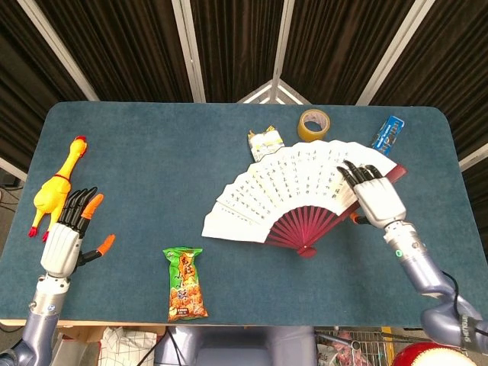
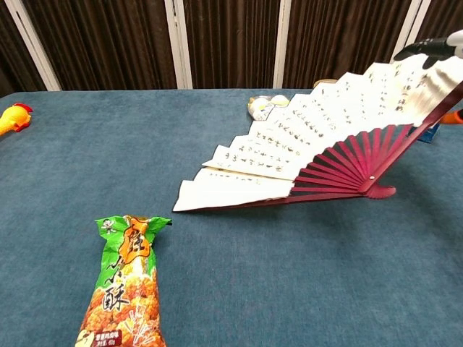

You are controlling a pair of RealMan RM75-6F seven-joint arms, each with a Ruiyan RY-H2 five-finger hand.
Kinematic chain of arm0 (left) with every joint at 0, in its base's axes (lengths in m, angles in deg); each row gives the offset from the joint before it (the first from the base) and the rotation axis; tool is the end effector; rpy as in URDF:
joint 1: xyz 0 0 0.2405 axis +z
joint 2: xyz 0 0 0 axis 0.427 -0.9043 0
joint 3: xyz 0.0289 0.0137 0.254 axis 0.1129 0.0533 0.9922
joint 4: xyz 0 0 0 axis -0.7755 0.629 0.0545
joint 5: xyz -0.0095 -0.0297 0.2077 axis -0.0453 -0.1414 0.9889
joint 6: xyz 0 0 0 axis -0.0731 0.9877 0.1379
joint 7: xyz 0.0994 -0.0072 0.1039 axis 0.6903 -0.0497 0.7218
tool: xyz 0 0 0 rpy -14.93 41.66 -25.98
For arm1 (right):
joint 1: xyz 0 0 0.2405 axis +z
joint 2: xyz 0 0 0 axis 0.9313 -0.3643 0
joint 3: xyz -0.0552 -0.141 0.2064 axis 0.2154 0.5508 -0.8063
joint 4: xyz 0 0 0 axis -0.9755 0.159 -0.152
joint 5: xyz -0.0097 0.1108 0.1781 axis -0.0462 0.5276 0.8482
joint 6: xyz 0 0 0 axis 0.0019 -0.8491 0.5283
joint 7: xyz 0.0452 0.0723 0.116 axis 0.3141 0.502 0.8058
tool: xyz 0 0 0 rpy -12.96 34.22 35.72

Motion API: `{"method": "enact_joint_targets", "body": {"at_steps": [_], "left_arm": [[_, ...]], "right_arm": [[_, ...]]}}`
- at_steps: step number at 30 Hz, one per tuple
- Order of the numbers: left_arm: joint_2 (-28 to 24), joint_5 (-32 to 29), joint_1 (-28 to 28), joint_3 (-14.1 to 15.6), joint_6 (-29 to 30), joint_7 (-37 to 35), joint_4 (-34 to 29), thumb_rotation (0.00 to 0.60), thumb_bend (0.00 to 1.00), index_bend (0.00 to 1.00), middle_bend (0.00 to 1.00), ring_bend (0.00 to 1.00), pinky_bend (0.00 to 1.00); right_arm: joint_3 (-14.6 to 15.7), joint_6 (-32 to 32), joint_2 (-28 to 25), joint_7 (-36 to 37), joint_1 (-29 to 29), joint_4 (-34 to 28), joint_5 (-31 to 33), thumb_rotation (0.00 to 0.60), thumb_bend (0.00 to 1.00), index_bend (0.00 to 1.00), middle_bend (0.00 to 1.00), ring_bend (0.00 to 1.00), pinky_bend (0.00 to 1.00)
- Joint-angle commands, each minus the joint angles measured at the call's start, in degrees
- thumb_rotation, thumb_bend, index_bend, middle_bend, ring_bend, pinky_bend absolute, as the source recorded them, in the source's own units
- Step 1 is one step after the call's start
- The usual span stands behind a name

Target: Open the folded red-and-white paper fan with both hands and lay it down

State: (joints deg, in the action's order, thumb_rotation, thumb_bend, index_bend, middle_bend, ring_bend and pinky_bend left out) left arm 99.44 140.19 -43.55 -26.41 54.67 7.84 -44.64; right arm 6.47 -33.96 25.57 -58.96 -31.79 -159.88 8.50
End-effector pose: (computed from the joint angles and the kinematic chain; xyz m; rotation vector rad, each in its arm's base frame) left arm -0.2743 0.2408 0.0677 -1.4364 -0.7344 -1.5118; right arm -0.2102 -0.3473 0.1295 1.7882 -0.7636 0.7556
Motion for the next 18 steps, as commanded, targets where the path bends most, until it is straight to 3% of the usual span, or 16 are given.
{"method": "enact_joint_targets", "body": {"at_steps": [1, 10, 14, 18], "left_arm": [[0.0, 0.4, 0.1, -0.3, 0.1, 0.4, -0.1, 0.6, 0.41, 0.05, 0.0, 0.0, 0.0], [0.3, 0.8, 0.2, -0.5, -1.5, 0.4, 0.1, 0.6, 0.41, 0.05, 0.0, 0.0, 0.0], [0.4, 1.2, 0.3, -0.6, -1.7, 0.7, -0.1, 0.6, 0.41, 0.06, 0.0, 0.0, 0.0], [0.4, 1.4, 0.4, -0.7, -2.1, 0.9, 0.1, 0.6, 0.41, 0.06, 0.0, 0.0, 0.0]], "right_arm": [[0.1, 5.2, -5.4, -5.7, 2.1, -4.8, 5.2, 0.6, 0.3, 0.0, 0.06, 0.17, 0.13], [4.4, 13.8, -15.6, -26.0, 13.9, -15.1, 29.9, 0.6, 0.3, 0.0, 0.06, 0.17, 0.1], [7.5, 10.2, -16.4, -35.4, 19.9, -18.8, 38.0, 0.6, 0.3, 0.0, 0.06, 0.17, 0.08], [7.0, 5.1, -16.6, -38.1, 23.2, -23.1, 42.4, 0.6, 0.3, 0.0, 0.06, 0.17, 0.07]]}}
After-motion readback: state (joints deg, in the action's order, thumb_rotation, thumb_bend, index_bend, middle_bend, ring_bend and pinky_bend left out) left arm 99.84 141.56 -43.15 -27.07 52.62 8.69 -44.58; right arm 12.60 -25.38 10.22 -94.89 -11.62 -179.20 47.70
